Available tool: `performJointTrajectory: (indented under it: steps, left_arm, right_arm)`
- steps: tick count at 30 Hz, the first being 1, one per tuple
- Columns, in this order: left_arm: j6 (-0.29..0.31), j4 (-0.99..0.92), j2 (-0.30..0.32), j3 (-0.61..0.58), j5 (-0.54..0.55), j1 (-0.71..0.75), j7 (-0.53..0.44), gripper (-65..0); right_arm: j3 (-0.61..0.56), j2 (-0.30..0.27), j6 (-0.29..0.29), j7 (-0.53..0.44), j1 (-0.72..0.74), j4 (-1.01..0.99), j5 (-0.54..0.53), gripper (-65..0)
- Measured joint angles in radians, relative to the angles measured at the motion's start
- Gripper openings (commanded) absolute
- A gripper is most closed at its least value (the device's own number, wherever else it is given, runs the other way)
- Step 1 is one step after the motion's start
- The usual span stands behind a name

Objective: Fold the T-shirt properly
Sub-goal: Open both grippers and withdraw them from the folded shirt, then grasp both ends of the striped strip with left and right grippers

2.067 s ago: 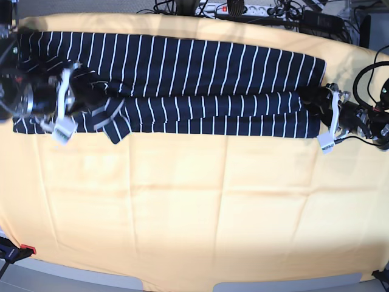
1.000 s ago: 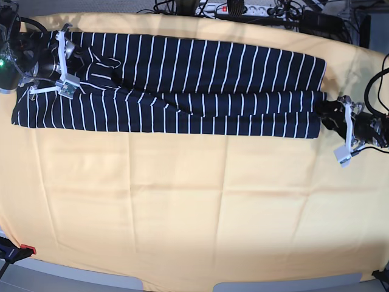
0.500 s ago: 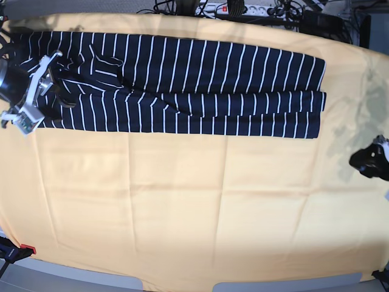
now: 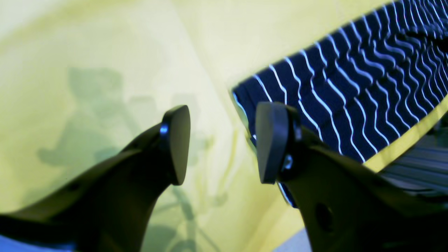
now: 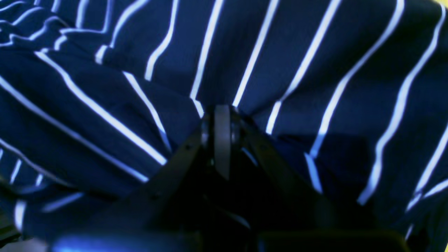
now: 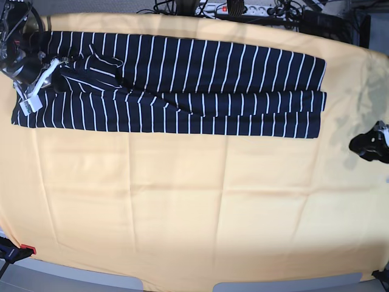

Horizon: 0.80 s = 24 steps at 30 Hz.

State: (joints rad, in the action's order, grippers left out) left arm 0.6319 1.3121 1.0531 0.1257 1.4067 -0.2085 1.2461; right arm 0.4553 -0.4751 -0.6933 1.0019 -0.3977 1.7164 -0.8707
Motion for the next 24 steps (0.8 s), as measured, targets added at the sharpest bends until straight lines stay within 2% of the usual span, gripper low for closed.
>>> performJointTrajectory:
  steps: [5,9,19,23,24]
  left_arm:
    - [-0.015,0.000,-0.031,0.003,0.003,0.094,-0.002,-33.2]
    - [-0.019,0.000,-0.078,0.018,0.053,0.187,0.030,-33.2]
    - [-0.019,-0.003,-0.192,0.290,0.052,0.400,0.022,-33.1]
    - [-0.019,-0.004,-0.254,0.301,0.048,0.441,0.006,-33.1]
    - [-0.018,-0.003,-0.271,0.301,0.013,0.444,-0.017,-33.1]
  right_arm:
    - [0.000,0.000,0.000,0.000,0.001,0.000,0.000,-65.0]
    - [0.000,0.000,0.000,-0.001,0.001,0.000,0.001,-65.0]
    - [0.000,0.000,0.000,-0.001,0.005,0.000,0.004,-65.0]
    - [0.000,0.000,0.000,-0.007,0.005,0.001,0.004,-65.0]
    - [0.000,0.000,0.000,-0.007,0.005,0.001,0.005,-65.0]
